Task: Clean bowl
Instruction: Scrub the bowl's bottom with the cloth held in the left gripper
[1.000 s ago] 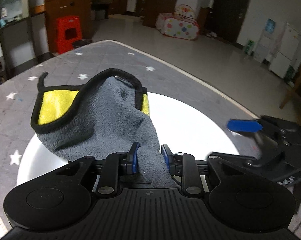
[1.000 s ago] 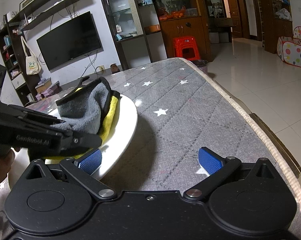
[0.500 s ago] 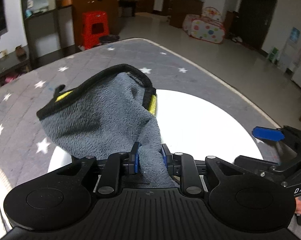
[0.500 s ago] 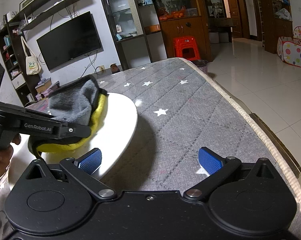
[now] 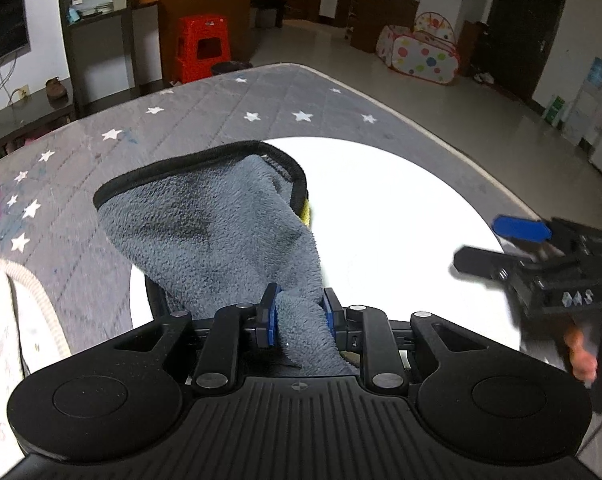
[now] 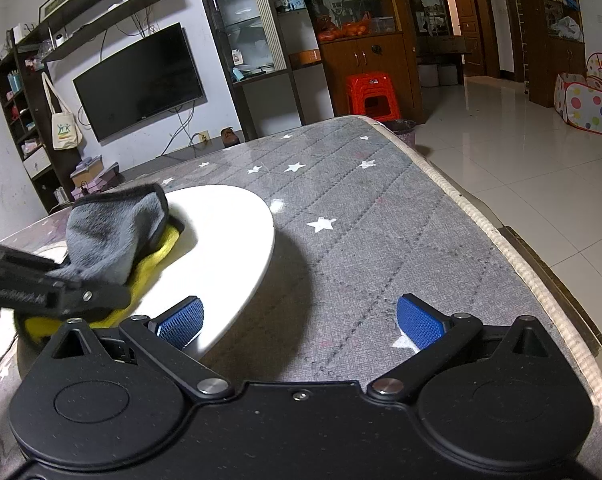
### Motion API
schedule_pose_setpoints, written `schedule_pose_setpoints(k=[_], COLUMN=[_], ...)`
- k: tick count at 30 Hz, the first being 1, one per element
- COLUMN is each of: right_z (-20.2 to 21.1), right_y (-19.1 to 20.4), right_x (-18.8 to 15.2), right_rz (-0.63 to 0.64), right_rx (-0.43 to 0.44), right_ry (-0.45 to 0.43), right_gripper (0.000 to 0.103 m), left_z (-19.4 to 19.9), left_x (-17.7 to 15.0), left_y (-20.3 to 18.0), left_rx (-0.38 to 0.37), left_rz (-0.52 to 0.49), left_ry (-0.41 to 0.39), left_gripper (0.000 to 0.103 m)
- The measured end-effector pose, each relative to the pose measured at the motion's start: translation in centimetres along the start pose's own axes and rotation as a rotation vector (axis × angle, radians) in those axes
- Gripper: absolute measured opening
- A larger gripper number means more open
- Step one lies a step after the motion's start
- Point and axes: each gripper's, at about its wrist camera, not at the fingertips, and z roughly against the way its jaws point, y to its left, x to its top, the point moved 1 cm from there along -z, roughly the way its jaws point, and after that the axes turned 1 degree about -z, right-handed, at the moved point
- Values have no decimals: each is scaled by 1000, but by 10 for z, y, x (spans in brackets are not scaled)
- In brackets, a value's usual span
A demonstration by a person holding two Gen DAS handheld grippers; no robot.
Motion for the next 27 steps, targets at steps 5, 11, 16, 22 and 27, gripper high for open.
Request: schedule_pose_setpoints(k=[5,11,16,22,27], right_z=[0,0,0,2,2], right_y=[-1,-1,-2,-4,-4], right_x=[1,1,0,-1,-1], right_rz=[0,-2,-6,-7,-10], right_rx=[0,1,5,5,8], right_ry=[0,0,-2,-2,-3], right_gripper=[103,103,103,103,103], left_z=[5,6,2,-8,-17], left_x=[-8,-15,-17,-9,-5], left_y=[-14,-36,-43,-46,-46], left_rx=[-19,-44,-69,-148,-196], left_rz=[-36,-107,-141,-169,-189], left_ry=[6,7,1,-8,-14], left_gripper=[25,31,31,31,31])
